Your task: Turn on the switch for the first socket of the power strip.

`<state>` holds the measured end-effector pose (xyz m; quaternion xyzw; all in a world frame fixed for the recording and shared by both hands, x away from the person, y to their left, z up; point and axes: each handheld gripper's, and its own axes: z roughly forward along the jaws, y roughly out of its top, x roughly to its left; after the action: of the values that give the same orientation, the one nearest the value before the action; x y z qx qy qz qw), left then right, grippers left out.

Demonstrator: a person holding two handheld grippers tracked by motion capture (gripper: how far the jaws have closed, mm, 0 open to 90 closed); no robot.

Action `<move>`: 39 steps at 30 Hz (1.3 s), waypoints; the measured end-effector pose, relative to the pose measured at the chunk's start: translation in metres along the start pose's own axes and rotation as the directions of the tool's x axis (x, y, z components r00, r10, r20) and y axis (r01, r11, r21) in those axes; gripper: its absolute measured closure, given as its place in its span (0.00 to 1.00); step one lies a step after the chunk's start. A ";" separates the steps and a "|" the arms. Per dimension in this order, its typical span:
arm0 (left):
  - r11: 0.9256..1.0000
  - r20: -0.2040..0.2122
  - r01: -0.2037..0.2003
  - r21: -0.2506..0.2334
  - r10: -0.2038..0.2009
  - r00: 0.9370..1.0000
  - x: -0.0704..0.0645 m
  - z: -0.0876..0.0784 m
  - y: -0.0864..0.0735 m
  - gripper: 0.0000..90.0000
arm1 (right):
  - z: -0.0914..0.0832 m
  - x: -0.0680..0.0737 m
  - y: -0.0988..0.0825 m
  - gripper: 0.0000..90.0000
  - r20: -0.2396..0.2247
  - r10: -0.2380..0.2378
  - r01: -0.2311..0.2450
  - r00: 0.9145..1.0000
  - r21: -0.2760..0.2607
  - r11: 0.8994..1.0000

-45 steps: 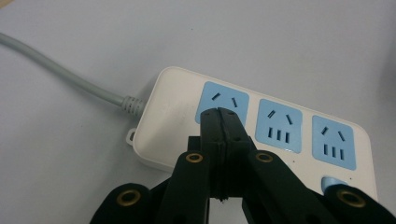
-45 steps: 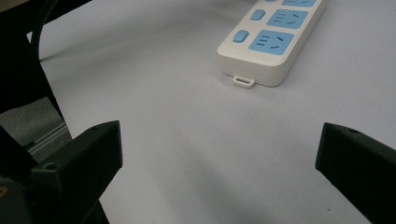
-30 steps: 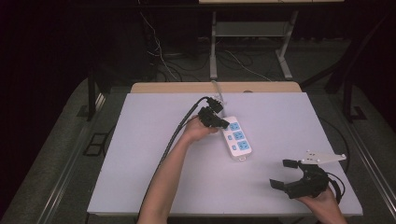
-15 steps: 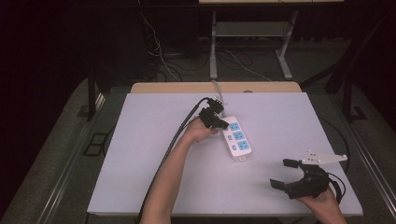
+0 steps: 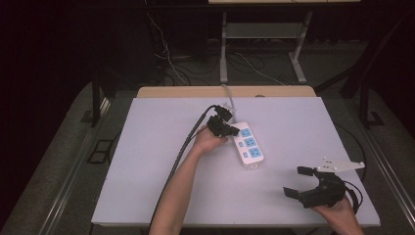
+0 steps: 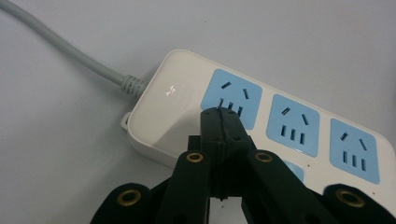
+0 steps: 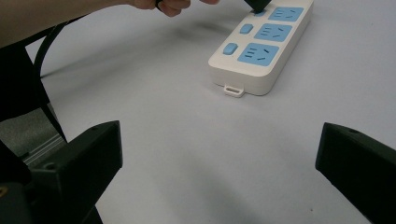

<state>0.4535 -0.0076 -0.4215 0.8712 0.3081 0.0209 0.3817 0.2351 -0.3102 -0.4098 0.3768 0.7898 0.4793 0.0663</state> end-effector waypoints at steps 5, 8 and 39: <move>0.995 0.018 0.018 -0.094 -0.017 1.000 -0.001 -0.007 -0.004 0.99 | 0.000 0.001 0.000 0.00 -0.004 -0.006 0.006 1.000 -0.005 1.000; 0.995 0.009 0.007 -0.099 -0.006 1.000 -0.004 -0.011 -0.002 0.99 | 0.000 0.000 0.000 0.00 -0.004 -0.003 0.003 1.000 -0.002 1.000; 0.995 -0.066 -0.029 -0.099 0.023 0.998 -0.011 -0.078 0.004 0.99 | 0.000 0.000 0.002 0.00 -0.001 -0.002 0.002 1.000 -0.010 1.000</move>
<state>0.4256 0.0352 -0.3611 0.8538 0.3074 0.0693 0.4143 0.2355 -0.3098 -0.4082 0.3753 0.7878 0.4836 0.0683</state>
